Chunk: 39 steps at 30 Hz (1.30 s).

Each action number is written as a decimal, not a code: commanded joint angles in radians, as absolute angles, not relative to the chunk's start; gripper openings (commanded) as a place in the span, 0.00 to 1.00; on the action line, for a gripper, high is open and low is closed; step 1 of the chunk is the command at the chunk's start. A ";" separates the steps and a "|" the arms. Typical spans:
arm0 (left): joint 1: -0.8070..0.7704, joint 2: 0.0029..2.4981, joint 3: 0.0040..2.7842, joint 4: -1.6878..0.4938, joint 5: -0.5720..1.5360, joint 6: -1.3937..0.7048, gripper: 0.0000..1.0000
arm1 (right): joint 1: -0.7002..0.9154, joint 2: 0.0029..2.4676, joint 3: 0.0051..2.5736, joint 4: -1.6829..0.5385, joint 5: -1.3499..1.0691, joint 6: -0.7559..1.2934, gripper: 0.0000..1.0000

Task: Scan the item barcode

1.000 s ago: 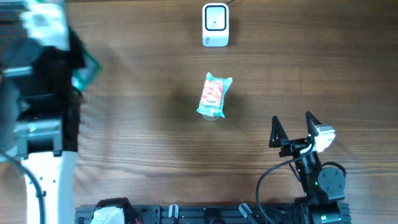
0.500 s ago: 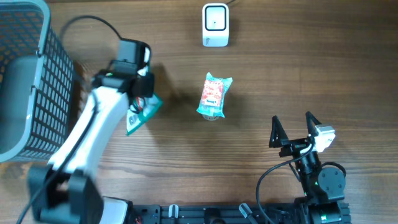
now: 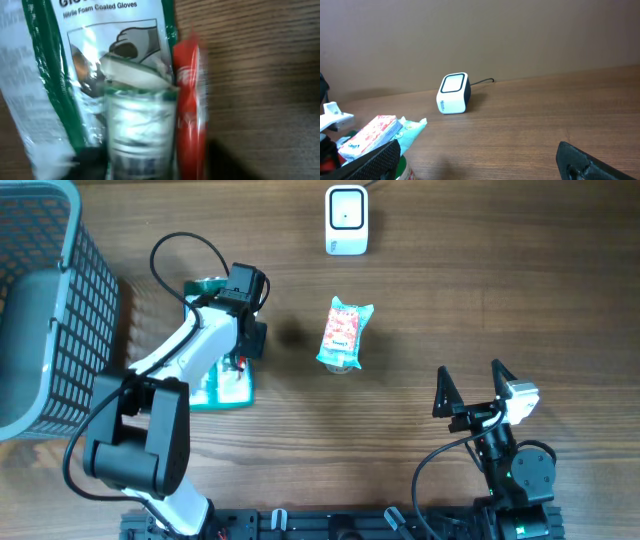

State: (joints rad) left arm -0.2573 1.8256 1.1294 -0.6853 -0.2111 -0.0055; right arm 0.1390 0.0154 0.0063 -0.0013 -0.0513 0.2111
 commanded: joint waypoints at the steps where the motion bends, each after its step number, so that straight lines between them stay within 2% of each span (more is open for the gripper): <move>1: -0.262 1.740 1.132 -0.716 -0.191 -0.020 1.00 | 0.136 0.009 0.005 0.001 -0.052 0.210 1.00; 9: -0.237 1.588 1.132 -0.741 -0.193 -0.167 1.00 | 0.136 0.009 0.005 0.001 -0.052 0.210 1.00; 16: -0.105 1.439 1.132 -0.741 -0.191 -0.331 1.00 | 0.136 0.009 0.005 0.001 -0.052 0.210 1.00; 25: 0.075 1.416 1.132 -0.741 -0.192 -0.330 1.00 | 0.136 0.009 0.005 0.001 -0.052 0.210 1.00; 39: 0.095 1.416 1.132 -0.741 -0.192 -0.330 1.00 | 0.136 0.009 0.005 0.001 -0.052 0.210 1.00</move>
State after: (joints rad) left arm 0.0910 1.4212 1.1294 -0.7410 -0.1936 -0.3138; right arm 0.1390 0.0154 0.0063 -0.0013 -0.0513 0.2111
